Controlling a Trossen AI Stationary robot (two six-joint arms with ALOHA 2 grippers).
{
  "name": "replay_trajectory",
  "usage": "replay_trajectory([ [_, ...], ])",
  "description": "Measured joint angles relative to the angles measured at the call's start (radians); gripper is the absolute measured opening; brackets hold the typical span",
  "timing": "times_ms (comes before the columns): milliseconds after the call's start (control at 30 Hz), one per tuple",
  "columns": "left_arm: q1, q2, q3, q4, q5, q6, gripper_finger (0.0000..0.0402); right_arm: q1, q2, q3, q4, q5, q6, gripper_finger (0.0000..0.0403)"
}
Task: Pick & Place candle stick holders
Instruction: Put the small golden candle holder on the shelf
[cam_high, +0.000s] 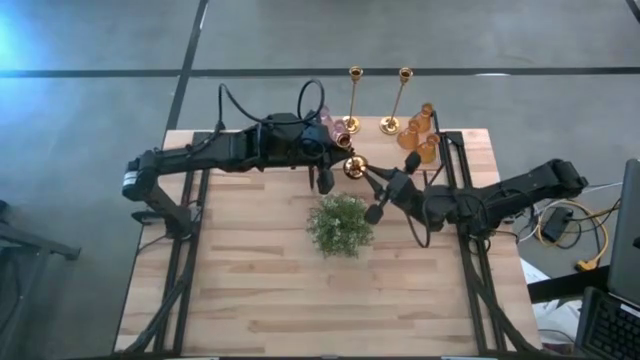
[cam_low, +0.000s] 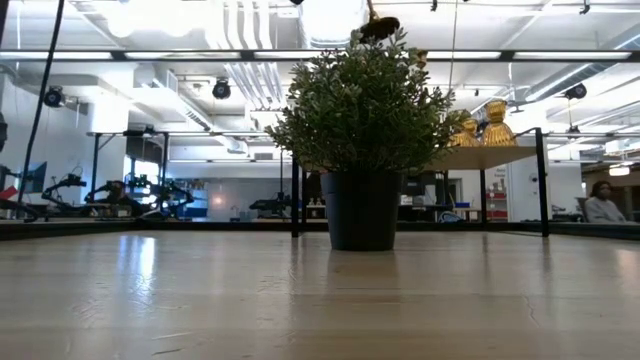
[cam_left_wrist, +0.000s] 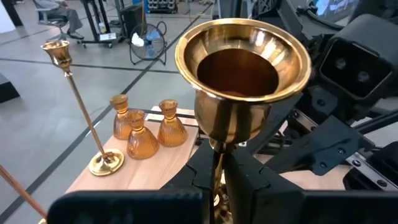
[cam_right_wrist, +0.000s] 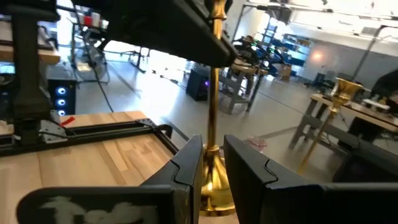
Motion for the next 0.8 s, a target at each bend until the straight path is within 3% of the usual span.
replay_trajectory([
  [233, 0.0, 0.004, -0.002, -0.002, 0.018, 0.0, 0.002, 0.004, 0.042, 0.05, -0.007, 0.022, 0.004, 0.0066],
  [600, 0.0, 0.004, -0.002, -0.017, 0.086, -0.004, 0.002, 0.004, 0.082, 0.099, -0.008, 0.047, -0.026, 0.0115],
  [800, 0.0, 0.004, -0.002, 0.0, 0.122, -0.016, 0.002, -0.001, 0.094, 0.108, -0.007, 0.045, -0.026, 0.0116],
])
